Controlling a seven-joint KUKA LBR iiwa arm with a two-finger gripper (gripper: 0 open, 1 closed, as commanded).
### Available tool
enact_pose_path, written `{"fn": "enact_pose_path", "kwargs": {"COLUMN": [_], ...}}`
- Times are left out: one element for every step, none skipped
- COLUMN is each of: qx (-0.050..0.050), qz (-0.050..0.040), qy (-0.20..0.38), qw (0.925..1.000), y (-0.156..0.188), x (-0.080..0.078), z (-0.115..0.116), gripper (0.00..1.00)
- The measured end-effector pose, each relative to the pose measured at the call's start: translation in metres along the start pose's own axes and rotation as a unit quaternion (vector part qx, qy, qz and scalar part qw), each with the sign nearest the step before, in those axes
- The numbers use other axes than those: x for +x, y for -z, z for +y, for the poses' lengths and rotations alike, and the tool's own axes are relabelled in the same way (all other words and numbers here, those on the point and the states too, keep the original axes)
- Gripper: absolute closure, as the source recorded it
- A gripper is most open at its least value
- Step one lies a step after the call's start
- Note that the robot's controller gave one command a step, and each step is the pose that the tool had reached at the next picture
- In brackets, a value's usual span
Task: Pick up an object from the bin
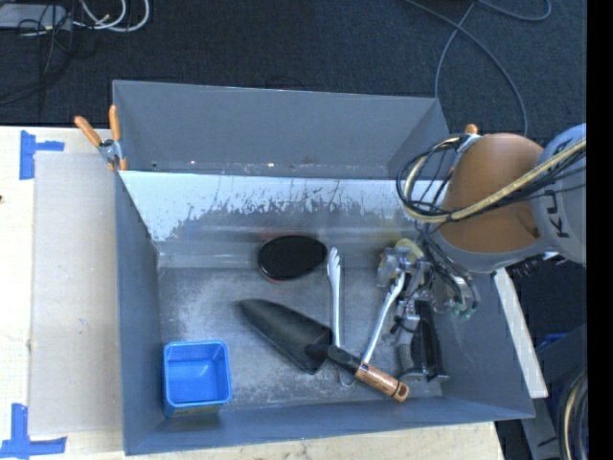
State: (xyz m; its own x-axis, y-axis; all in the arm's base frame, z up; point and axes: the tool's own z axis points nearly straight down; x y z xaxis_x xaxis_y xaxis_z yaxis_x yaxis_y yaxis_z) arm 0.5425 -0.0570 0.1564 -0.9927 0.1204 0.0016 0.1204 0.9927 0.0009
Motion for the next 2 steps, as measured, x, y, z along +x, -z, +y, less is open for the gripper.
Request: {"fn": "enact_pose_path", "kwargs": {"qx": [0.0,0.0], "qz": [-0.0014,0.0051], "qy": [-0.095,-0.158], "qw": [0.9954,0.9874], "y": [-0.014,-0.03], "x": [0.046,0.075], "z": [0.025,0.05], "gripper": [0.0,0.0]}}
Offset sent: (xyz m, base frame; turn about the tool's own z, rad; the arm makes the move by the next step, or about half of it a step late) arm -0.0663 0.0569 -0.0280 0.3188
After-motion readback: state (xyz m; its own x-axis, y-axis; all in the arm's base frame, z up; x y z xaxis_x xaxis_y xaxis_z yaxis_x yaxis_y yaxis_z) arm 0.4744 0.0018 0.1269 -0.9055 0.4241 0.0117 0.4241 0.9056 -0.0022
